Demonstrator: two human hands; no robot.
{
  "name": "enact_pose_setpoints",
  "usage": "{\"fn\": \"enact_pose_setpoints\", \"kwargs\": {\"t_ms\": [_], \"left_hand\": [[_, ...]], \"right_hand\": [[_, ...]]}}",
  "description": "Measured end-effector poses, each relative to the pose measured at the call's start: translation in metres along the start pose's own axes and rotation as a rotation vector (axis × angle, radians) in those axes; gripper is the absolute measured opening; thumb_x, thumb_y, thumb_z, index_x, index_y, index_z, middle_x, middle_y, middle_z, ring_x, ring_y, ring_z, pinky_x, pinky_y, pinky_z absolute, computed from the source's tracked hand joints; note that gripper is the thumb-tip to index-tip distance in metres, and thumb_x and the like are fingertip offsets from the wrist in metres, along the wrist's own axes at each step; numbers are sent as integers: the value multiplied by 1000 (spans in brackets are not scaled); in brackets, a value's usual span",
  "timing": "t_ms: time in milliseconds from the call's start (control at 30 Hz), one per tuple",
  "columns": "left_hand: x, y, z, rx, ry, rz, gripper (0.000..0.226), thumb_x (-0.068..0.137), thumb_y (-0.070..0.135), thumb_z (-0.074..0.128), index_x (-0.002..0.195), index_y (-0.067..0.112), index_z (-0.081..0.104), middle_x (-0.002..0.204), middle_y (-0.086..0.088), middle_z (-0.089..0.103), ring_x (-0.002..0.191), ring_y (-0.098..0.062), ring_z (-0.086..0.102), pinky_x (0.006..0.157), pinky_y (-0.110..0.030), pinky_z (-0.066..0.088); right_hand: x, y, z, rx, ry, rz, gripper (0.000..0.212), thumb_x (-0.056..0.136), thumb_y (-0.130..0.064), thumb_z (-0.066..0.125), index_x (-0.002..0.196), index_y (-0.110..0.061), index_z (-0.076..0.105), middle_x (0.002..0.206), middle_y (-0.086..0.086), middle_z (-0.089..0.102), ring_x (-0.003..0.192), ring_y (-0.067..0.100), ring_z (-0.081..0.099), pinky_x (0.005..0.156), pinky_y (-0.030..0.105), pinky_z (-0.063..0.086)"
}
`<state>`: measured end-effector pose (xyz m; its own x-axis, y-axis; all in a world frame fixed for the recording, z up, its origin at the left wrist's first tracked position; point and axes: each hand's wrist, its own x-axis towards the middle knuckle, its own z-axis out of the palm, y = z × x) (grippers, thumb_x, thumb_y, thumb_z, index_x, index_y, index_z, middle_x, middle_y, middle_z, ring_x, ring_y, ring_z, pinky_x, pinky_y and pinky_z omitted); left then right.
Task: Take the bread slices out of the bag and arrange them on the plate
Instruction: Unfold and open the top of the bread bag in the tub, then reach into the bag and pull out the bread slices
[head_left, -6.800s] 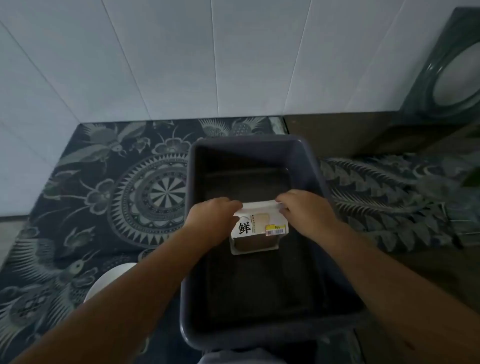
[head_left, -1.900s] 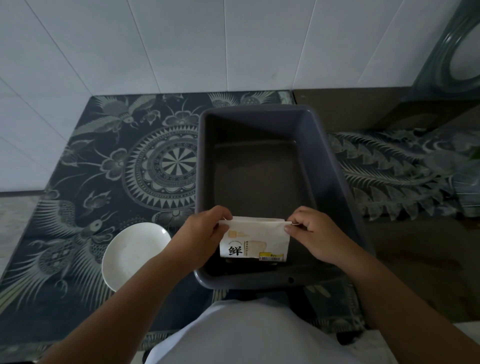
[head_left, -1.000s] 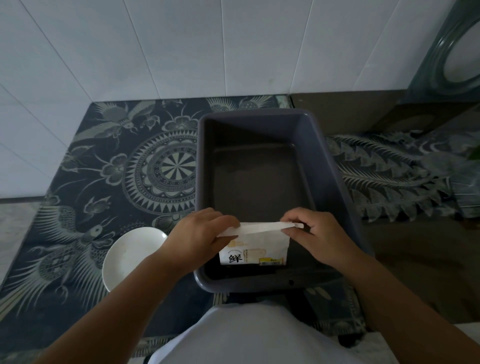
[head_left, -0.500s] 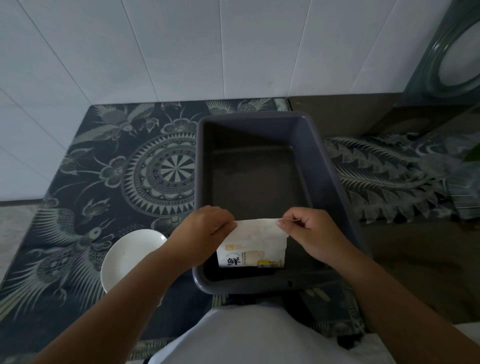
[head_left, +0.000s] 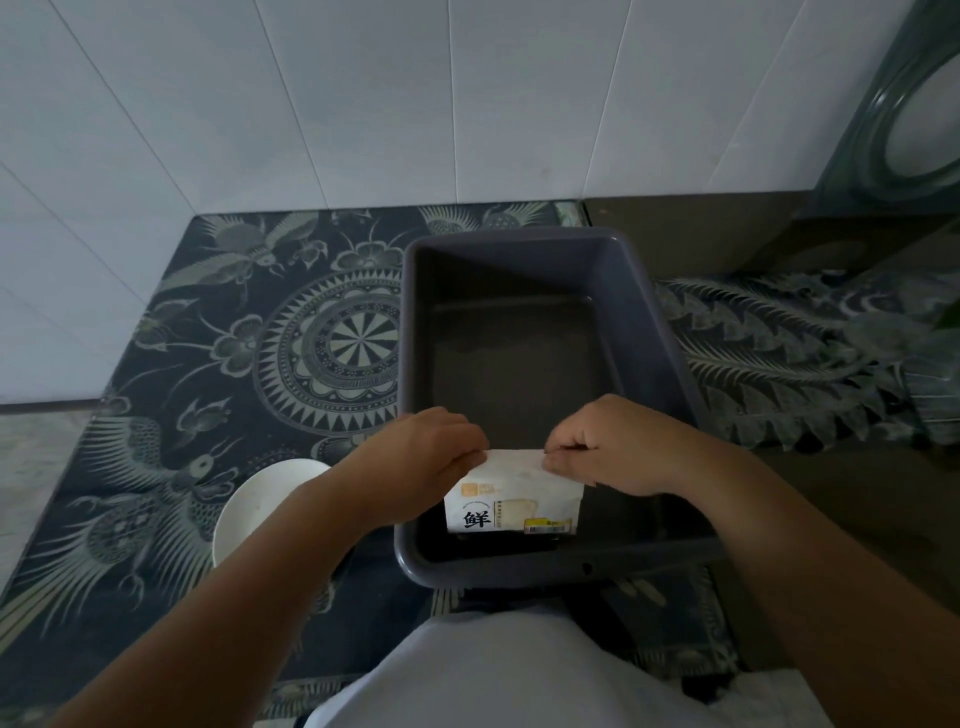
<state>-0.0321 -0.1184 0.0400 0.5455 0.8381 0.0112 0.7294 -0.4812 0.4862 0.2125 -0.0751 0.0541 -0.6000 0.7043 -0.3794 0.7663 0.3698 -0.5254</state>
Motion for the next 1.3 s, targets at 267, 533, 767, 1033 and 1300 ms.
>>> {"fn": "enact_pose_setpoints", "kwargs": {"t_ms": [267, 533, 767, 1033, 1300], "left_hand": [[-4, 15, 12, 228, 179, 87, 35, 80, 3, 70, 112, 16, 68, 93, -5, 71, 82, -28, 64, 69, -46, 51], [-13, 26, 16, 338, 203, 52, 10, 80, 19, 73, 90, 21, 73, 127, -15, 64, 118, -37, 55, 88, -49, 43], [-25, 35, 11, 319, 189, 61, 10, 82, 20, 72, 90, 24, 71, 136, -15, 56, 130, -39, 43, 94, -52, 38], [-34, 33, 8, 298, 110, 77, 19, 82, 15, 74, 92, 27, 64, 125, 7, 64, 138, -35, 35, 98, -71, 31], [-33, 30, 7, 343, 1, -64, 19, 80, 35, 66, 90, 40, 51, 149, -14, 39, 146, -49, -1, 103, -70, -10]], "right_hand": [[15, -15, 6, -92, 3, -14, 11, 94, -36, 57, 86, -35, 65, 79, -12, 64, 72, 1, 62, 56, 22, 42], [17, -15, -1, -214, 87, -39, 16, 93, -33, 59, 78, -33, 63, 74, -10, 64, 66, 5, 61, 54, 24, 39], [19, -6, -25, -323, 199, -39, 16, 95, -35, 57, 81, -30, 62, 80, -6, 65, 72, 13, 61, 60, 33, 46], [34, 3, -35, -424, 316, 43, 20, 94, -38, 55, 81, -28, 64, 74, -6, 63, 68, 16, 59, 50, 27, 32], [29, 2, -35, -402, 359, 60, 10, 93, -33, 60, 101, -31, 64, 97, -5, 70, 78, 10, 59, 56, 25, 37]]}}
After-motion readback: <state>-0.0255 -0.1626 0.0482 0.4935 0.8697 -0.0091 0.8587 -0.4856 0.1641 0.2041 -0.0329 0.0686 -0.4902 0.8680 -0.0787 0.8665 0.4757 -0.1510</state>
